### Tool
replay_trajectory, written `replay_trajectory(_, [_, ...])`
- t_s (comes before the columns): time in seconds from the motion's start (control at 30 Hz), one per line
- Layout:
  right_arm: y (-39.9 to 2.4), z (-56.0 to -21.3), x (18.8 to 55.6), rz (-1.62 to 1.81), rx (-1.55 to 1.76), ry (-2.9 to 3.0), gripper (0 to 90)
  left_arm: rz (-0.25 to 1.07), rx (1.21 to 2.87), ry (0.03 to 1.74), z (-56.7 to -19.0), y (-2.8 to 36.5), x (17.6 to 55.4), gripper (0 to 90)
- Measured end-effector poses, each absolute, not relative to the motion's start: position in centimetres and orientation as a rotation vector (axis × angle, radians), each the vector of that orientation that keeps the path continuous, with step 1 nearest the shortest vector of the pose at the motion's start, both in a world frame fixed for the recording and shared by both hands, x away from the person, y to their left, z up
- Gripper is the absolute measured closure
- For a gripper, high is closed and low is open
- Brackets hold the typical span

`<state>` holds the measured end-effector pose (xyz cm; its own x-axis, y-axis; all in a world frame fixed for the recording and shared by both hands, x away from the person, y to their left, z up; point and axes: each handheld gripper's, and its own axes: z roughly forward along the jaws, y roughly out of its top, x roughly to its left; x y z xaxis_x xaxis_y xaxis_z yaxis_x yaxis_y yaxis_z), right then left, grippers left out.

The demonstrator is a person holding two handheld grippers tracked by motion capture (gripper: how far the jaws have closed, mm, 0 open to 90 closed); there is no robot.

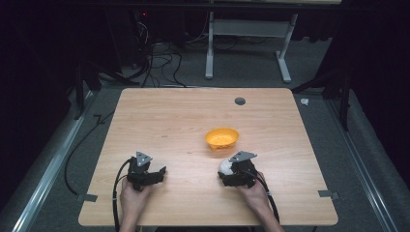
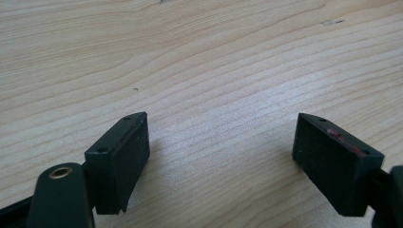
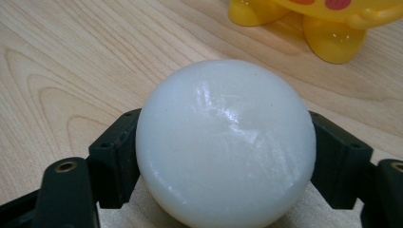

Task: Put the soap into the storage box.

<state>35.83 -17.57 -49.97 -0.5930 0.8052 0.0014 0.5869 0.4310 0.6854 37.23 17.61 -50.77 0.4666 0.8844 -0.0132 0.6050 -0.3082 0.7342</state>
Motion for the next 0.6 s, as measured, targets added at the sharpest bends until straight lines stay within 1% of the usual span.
replay_trajectory(0.6, [-17.52, -49.85, 35.78, 0.944, 1.205, 2.367, 24.7, 0.523, 2.032, 1.234, -50.77, 17.62, 37.23, 20.4])
